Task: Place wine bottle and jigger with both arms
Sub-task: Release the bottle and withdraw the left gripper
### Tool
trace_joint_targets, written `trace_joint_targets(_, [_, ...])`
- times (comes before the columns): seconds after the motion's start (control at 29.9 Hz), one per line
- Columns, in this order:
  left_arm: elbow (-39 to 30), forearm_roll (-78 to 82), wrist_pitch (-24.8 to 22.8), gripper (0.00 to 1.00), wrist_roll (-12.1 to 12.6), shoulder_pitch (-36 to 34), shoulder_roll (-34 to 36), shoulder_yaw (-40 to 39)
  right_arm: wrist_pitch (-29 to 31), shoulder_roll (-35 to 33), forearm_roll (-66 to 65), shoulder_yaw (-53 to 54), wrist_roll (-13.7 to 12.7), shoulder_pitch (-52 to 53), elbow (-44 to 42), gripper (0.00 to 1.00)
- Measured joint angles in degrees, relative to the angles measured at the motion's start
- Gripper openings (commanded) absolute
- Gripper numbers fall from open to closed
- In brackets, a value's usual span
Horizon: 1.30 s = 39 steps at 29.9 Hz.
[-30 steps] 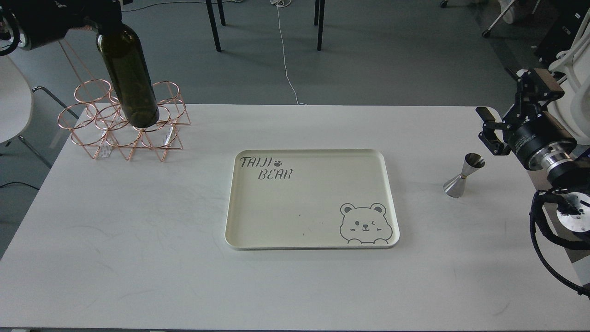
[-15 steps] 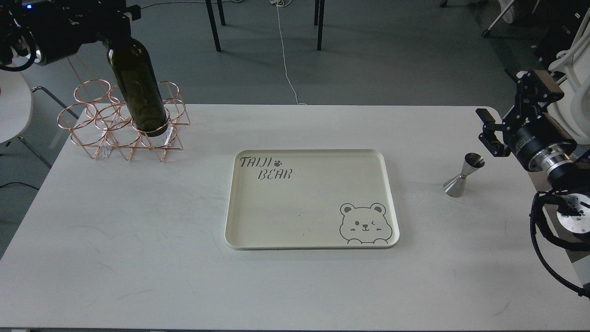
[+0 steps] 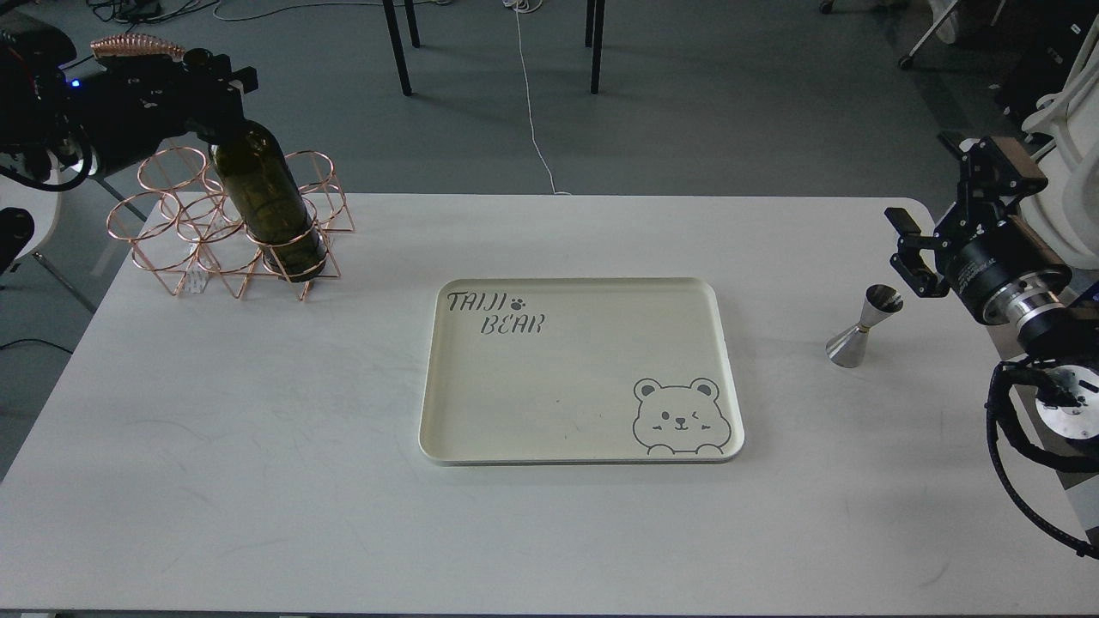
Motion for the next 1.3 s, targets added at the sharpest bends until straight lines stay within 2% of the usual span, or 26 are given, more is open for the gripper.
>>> trace_joint_targets(0.13, [0.6, -0.1, 0.3, 0.49, 0.0, 1.1, -0.5, 0.0, -0.7, 0.0, 0.0, 0.0, 0.0, -0.3, 0.1, 0.97])
trace_joint_targets(0.17, [0.6, -0.1, 0.3, 0.55, 0.0, 1.2, -0.7, 0.0, -0.8, 0.0, 0.0, 0.0, 0.0, -0.3, 0.1, 0.97])
trace_joint_targets(0.27, [0.6, -0.1, 0.3, 0.90, 0.0, 1.3, -1.0, 0.0, -0.8, 0.0, 0.0, 0.0, 0.0, -0.3, 0.1, 0.97])
trace_joint_targets(0.33, [0.6, -0.6, 0.3, 0.98, 0.0, 1.3, -1.1, -0.2, -0.9, 0.0, 0.0, 0.0, 0.0, -0.4, 0.1, 0.97])
trace_joint_targets(0.53, [-0.5, -6.2, 0.0, 0.98, 0.0, 1.7, 0.3, 0.1, -0.9, 0.0, 0.0, 0.1, 0.0, -0.4, 0.3, 0.97])
trace_joint_targets(0.64, [-3.8, -7.7, -1.0, 0.98, 0.0, 2.9, 3.6, 0.1, -0.9, 0.0, 0.0, 0.1, 0.0, -0.4, 0.3, 0.97])
trace_joint_targets(0.84, [-16.4, -14.8, -2.6, 0.98, 0.0, 9.9, 13.1, -0.3, -0.9, -0.1, 0.0, 0.4, 0.0, -0.3, 0.1, 0.97])
trace_joint_targets(1.0, [-28.3, -27.3, -2.5, 0.98, 0.0, 13.8, 17.6, -0.9, -0.9, 0.2, 0.0, 0.3, 0.0, -0.3, 0.0, 0.99])
trace_joint_targets(1.14, [-35.4, -46.1, -2.6, 0.98, 0.0, 15.0, 16.3, -1.1, -0.8, 1.2, 0.0, 0.0, 0.0, -0.4, 0.0, 0.99])
trace_joint_targets(1.3, [-38.9, -67.1, -2.5, 0.98, 0.0, 20.4, 6.3, -2.4, -0.8, 2.9, 0.0, -0.4, 0.0, -1.1, -0.3, 0.99])
